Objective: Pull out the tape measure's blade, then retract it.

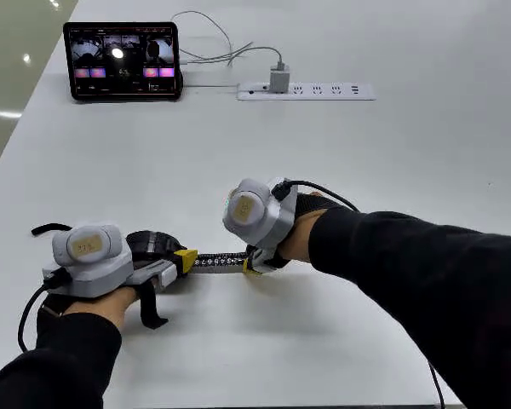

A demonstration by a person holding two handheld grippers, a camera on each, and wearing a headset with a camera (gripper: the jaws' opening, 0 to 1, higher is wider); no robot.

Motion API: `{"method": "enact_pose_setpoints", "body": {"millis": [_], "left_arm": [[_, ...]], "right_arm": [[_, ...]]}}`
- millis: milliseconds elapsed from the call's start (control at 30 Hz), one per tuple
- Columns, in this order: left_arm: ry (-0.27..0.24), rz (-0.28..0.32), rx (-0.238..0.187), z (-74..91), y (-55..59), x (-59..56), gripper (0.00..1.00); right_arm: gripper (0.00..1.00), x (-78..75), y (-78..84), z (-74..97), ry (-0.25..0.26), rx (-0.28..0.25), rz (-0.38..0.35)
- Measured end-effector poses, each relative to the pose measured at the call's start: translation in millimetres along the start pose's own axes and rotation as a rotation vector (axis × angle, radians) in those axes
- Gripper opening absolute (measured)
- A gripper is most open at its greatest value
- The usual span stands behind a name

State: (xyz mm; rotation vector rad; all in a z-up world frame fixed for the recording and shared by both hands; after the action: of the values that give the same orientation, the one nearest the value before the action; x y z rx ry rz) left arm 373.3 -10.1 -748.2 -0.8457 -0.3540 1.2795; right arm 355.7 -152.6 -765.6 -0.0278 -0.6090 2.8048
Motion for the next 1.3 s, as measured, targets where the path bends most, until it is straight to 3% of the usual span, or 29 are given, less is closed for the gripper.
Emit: {"method": "enact_pose_setpoints", "body": {"millis": [400, 1300], "left_arm": [[-0.002, 0.0, 0.0, 0.5, 0.2, 0.0, 0.64], [-0.001, 0.0, 0.004, 0.4, 0.6, 0.1, 0.64]], "right_arm": [[0.09, 1.4, -4.0, -1.4, -0.006, -0.036, -0.001], [0.09, 2.4, -12.7, -6.3, -0.002, -0.053, -0.008]]}}
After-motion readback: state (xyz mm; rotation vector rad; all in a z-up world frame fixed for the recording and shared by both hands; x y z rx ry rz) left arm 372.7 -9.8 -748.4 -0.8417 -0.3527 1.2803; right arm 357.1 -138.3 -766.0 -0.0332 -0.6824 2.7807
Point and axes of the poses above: the centre of the closed fingertips' face, and the gripper's own axes: z roughly backward along the fingers, x roughly to its left, y roughly out of its underside, the point moved 3 cm from there along z, roughly backward along the fingers
